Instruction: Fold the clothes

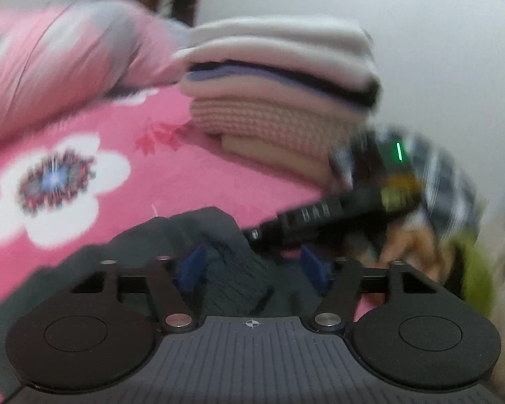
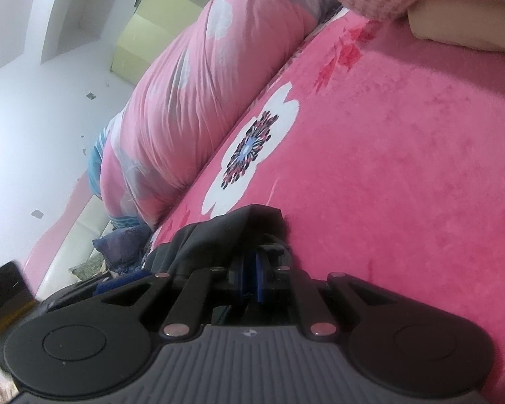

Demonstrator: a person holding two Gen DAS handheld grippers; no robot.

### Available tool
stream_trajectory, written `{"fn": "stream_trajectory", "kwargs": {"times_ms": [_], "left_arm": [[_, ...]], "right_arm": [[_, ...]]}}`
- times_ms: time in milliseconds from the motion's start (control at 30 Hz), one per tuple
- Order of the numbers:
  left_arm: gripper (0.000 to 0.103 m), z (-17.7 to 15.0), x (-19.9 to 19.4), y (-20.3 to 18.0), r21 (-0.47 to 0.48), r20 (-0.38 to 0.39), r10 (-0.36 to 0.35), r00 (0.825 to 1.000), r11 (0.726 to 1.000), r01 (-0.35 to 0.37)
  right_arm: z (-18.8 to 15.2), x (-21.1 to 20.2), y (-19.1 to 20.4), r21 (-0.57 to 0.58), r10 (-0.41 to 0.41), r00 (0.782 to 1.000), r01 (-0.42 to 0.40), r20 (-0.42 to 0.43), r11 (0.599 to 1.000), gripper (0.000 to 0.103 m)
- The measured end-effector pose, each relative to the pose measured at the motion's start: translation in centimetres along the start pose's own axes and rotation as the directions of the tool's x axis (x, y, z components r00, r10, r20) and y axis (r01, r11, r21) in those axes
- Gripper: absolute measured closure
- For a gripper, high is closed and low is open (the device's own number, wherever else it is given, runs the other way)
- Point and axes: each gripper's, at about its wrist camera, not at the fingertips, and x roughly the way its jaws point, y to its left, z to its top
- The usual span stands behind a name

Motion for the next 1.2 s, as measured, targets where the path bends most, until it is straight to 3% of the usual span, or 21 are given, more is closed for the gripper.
{"fn": "stream_trajectory", "kwargs": {"times_ms": [100,200,333,533,667,800,900,1000,1100,1200], "left_arm": [[0.041,-0.5,1.8,-2.0,0.126,-0.044,0.097,0.994,0.988,-0.091],[0.054,-0.7,2.5,-1.8,0.103,-0.059,0.129,0.990,0.987,-0.122],[0.063,-0.3,1.9,-0.1,-0.012,-0.028,0.109,0.994,0.994,-0.109],[0.061,0.0,1.0,0.4,-0.088,0.017,0.033,0.999,0.996,-0.032],[0.064,0.0,1.0,0.2,-0.075,0.036,0.050,0.998,0.996,-0.047],[0.085,-0.1,1.0,0.0,-0.062,0.055,0.066,0.996,0.996,-0.063],[0.093,-0.2,1.0,-0.2,-0.053,0.070,0.078,0.994,0.996,-0.075],[0.096,-0.2,0.8,-0.4,-0.036,0.088,0.081,0.993,0.996,-0.078],[0.097,-0.2,0.1,-1.6,0.028,0.118,0.027,0.993,0.999,-0.030],[0.097,-1.0,0.9,-2.4,0.061,0.079,-0.017,0.997,0.998,0.012]], "right_arm": [[0.0,0.0,-0.1,0.005,0.005,1.000,-0.005,0.001,1.000,0.096],[0.0,0.0,-0.2,0.008,0.008,1.000,-0.008,0.001,1.000,0.096],[0.0,0.0,-0.2,0.007,0.009,1.000,-0.009,0.002,1.000,0.096],[0.0,0.0,-0.3,0.007,0.011,1.000,-0.011,0.003,1.000,0.096],[0.0,0.1,-0.3,0.008,0.012,1.000,-0.012,0.003,1.000,0.096],[0.0,0.0,-0.3,0.007,0.012,1.000,-0.012,0.004,1.000,0.096],[0.0,0.1,-0.3,0.007,0.013,1.000,-0.013,0.003,1.000,0.096],[0.0,0.1,-0.3,0.006,0.012,1.000,-0.012,0.003,1.000,0.096],[0.1,0.1,-0.4,0.005,0.012,1.000,-0.012,0.001,1.000,0.096],[0.1,0.0,-0.5,0.004,0.012,1.000,-0.012,0.001,1.000,0.096]]}}
